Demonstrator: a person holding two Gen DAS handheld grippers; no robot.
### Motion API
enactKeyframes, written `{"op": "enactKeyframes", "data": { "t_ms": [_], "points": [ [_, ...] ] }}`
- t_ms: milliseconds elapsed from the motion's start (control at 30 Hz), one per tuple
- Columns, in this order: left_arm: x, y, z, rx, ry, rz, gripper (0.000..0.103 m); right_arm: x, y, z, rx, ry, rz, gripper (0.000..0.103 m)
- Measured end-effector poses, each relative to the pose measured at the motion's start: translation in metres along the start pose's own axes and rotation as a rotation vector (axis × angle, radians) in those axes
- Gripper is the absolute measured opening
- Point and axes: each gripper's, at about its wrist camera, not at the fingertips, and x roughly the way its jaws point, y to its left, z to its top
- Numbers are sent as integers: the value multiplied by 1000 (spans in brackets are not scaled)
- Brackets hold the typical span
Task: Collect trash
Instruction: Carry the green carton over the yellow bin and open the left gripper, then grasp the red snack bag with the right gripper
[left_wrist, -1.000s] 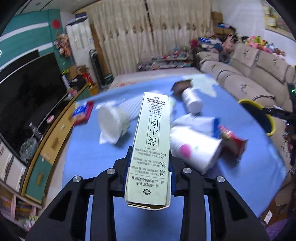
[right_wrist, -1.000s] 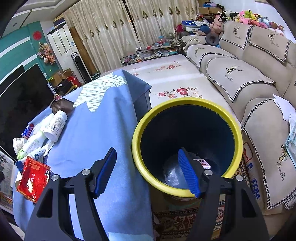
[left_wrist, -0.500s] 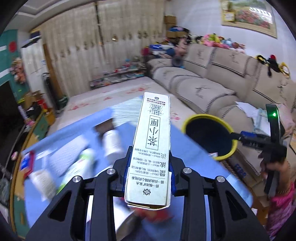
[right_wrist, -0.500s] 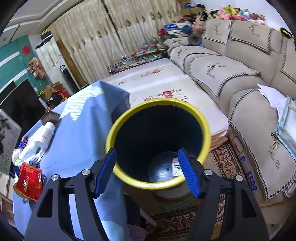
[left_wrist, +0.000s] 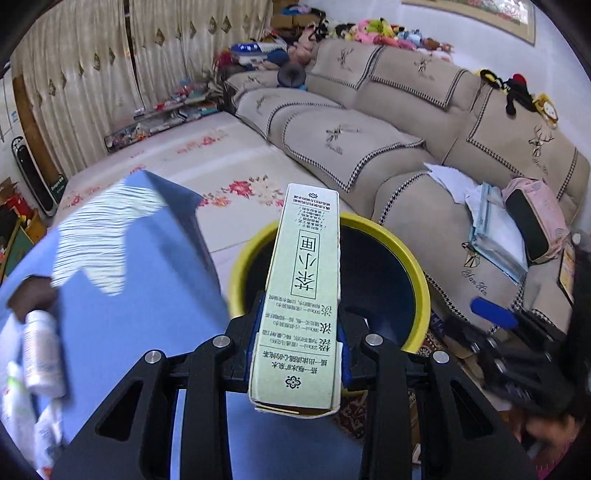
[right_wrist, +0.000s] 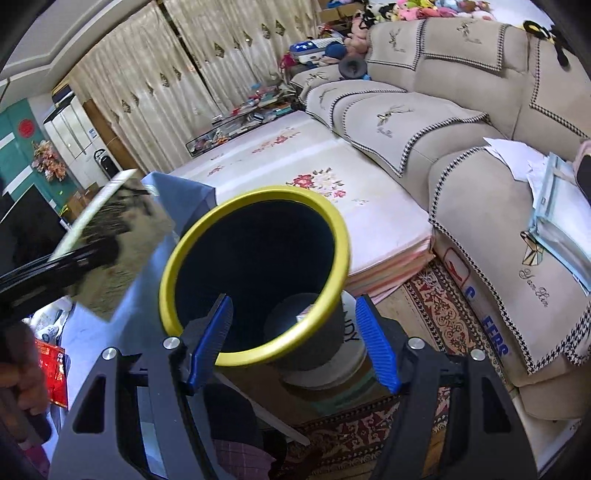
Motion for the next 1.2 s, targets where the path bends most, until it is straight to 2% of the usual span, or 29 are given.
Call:
{"op": "enactKeyframes", "data": {
  "t_ms": [133,233,267,300,367,433,633,767,900,967,1100,1200],
  "points": [
    [44,-20,10,-7,50,-17,33,2,-13,1,19,7,-13,66],
    [54,-23,11,4,57,-1,34,3,-20,1,32,10,-18,67],
    [55,-24,8,6,54,6,39,3,-22,1,37,10,-20,68],
    [58,-26,9,9,50,20,50,4,-22,0,39,10,-21,68],
    [59,-29,10,7,38,43,62,4,-23,-1,41,12,-20,69],
    [49,-28,8,5,19,43,62,4,-22,-1,38,13,-19,69],
    [-40,-11,-6,6,-103,12,63,1,-5,-5,11,22,-7,69],
    [-114,20,-23,-16,-209,21,77,3,18,-11,-28,44,5,69],
    [-187,74,-50,-77,-325,88,89,1,50,-15,-84,55,29,69],
    [-219,109,-68,-126,-375,139,90,-2,72,-19,-124,56,53,69],
    [-261,173,-106,-226,-438,270,92,-9,127,-30,-227,65,114,69],
    [-279,216,-138,-285,-458,370,92,-22,169,-38,-299,50,168,69]
  ]
}}
